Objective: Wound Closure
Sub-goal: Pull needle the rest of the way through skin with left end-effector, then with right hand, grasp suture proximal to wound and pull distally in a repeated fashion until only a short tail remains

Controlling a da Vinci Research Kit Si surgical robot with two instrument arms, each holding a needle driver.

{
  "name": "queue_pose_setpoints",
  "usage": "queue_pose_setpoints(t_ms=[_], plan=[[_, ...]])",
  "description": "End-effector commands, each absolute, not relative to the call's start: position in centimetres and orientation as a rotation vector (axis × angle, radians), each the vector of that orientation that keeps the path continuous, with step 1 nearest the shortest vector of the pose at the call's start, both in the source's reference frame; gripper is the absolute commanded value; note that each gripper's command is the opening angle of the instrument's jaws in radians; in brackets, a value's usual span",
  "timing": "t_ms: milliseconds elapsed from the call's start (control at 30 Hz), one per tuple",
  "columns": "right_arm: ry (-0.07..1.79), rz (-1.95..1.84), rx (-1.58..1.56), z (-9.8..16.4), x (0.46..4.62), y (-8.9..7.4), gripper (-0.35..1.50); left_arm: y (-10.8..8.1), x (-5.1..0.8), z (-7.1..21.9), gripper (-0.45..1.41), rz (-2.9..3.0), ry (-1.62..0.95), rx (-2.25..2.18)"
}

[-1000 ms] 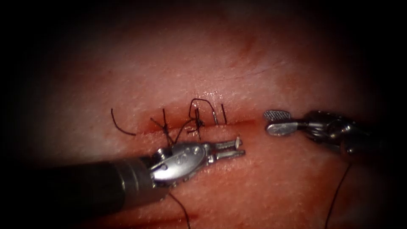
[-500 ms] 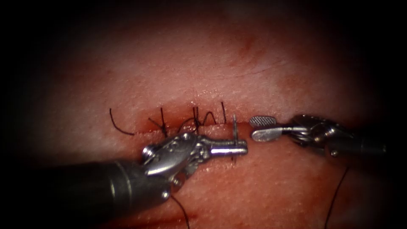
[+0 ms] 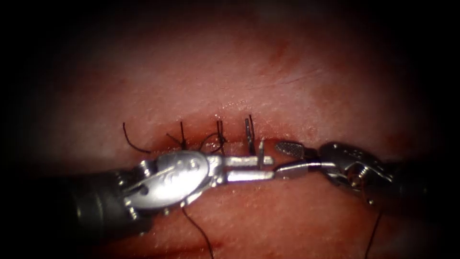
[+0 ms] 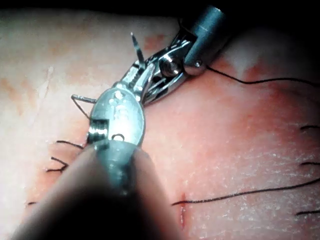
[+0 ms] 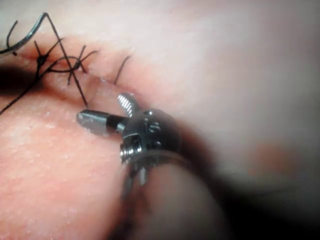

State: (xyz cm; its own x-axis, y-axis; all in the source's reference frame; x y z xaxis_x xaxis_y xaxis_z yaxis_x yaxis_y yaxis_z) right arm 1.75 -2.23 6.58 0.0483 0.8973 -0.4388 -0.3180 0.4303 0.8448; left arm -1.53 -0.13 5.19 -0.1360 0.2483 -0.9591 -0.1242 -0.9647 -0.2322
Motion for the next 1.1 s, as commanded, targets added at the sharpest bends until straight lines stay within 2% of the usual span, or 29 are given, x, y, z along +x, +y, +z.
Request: queue_pose_setpoints(t_ms=[33,267,433,500,667,1000,1100], plan=[[1.18,0.989,0.588,6.6,1.88,-2.3,1.43,-0.1,-1.59,5.2,-0.45,2.269,-0.071,-1.851],[1.235,0.789,0.396,6.4,2.05,-2.2,1.43,0.0,-1.56,4.9,-0.45,2.583,0.269,-1.816],[1.235,0.805,0.371,6.3,2.04,-2.1,1.21,0.1,-1.48,4.7,-0.45,2.765,0.482,-1.746],[1.221,0.824,0.35,6.3,2.03,-2.1,1.2,0.2,-1.44,4.7,-0.45,2.768,0.539,-1.725],[1.199,0.857,0.312,6.3,2.03,-2.1,1.18,0.5,-1.32,4.5,-0.45,2.692,0.633,-1.73],[1.174,0.895,0.279,6.3,2.03,-2.0,0.94,0.9,-1.16,4.3,-0.45,2.534,0.616,-1.817],[1.187,0.912,0.271,6.3,2.04,-2.0,0.96,1.0,-1.14,4.3,-0.45,2.511,0.623,-1.813]])
